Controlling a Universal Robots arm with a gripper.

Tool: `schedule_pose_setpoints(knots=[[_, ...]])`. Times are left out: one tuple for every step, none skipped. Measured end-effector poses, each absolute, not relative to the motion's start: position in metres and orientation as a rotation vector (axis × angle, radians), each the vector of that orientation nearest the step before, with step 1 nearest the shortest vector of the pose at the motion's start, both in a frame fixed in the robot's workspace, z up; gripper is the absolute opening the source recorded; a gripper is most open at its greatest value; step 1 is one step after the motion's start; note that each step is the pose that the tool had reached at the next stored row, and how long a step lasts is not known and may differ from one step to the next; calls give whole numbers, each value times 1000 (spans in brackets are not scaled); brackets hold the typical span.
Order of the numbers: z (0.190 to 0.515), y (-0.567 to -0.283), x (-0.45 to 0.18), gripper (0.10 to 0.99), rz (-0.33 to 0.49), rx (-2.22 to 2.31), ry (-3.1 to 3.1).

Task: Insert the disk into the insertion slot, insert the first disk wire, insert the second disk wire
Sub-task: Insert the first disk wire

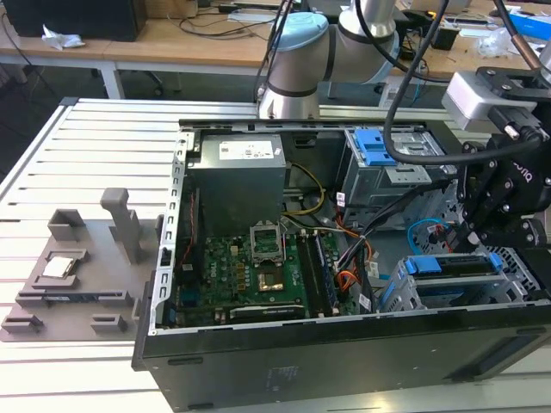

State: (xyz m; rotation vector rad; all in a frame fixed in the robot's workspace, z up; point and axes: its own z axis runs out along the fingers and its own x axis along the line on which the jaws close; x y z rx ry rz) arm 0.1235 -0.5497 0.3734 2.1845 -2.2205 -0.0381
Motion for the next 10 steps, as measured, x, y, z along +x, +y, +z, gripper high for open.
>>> schedule_pose_setpoints(knots=[[373, -551, 125, 106, -38, 2185, -2220], [373, -551, 131, 106, -38, 2184, -2221], [373, -551, 138, 106, -38, 2184, -2220], [373, -550, 142, 106, -39, 2184, -2220], [373, -548, 146, 106, -39, 2184, -2220], [373, -545, 152, 106, -39, 2184, -2220], [373, -541, 155, 106, -39, 2184, -2220], [373, -536, 157, 106, -39, 2184, -2220], [373, -534, 158, 106, -39, 2184, -2220], [373, -526, 160, 106, -39, 2184, -2220]])
